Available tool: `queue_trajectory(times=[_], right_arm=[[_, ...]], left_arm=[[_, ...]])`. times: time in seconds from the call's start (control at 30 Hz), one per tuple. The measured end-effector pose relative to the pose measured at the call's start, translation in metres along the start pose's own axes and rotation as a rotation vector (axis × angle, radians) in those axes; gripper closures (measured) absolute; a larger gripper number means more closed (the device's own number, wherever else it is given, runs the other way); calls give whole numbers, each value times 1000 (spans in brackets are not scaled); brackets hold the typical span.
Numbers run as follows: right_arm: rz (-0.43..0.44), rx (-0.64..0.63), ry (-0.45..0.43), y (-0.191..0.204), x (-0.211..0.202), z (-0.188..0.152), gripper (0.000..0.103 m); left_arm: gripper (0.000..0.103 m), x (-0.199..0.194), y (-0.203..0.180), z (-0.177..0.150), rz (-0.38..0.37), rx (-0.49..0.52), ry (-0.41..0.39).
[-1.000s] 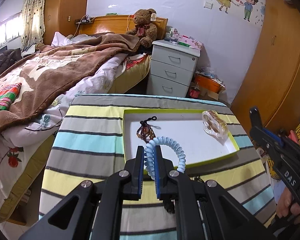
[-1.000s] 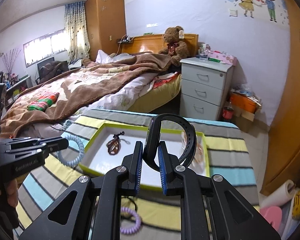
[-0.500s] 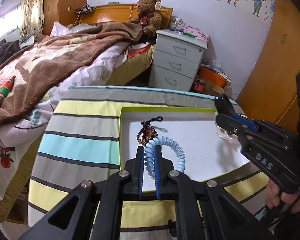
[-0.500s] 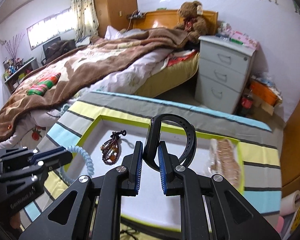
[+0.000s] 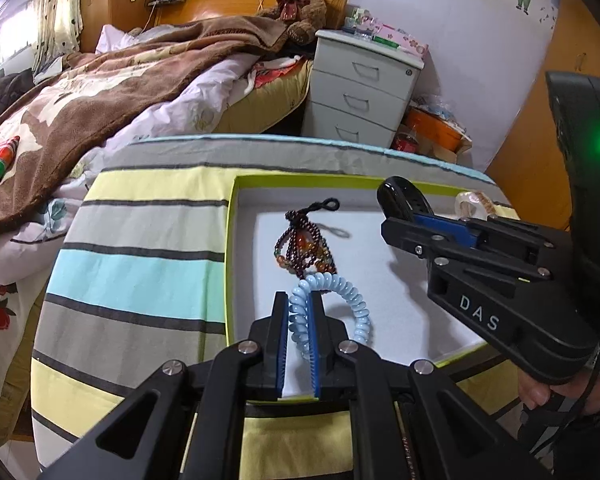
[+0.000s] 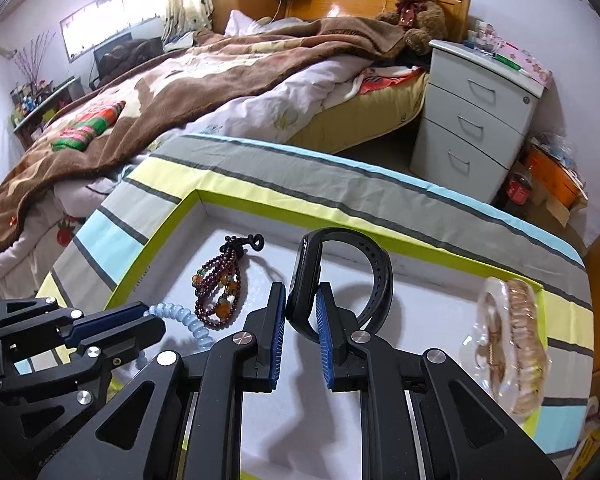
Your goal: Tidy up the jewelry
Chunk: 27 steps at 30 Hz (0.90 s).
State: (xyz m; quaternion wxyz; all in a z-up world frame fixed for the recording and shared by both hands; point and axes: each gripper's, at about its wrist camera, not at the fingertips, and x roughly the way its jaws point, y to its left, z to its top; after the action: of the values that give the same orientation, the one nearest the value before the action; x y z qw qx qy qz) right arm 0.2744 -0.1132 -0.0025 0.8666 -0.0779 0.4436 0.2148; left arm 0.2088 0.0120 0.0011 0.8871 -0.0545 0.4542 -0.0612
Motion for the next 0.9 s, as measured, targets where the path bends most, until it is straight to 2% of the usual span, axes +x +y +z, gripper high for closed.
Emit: queue_trajectory(times=[0.2, 0.9], right_arm=[[9, -13, 34, 3, 12, 3, 87], [7, -19, 55, 4, 24, 4, 87]], left_arm=[[93, 12, 4, -3, 13, -4, 39], [93, 18, 3, -2, 35, 6, 39]])
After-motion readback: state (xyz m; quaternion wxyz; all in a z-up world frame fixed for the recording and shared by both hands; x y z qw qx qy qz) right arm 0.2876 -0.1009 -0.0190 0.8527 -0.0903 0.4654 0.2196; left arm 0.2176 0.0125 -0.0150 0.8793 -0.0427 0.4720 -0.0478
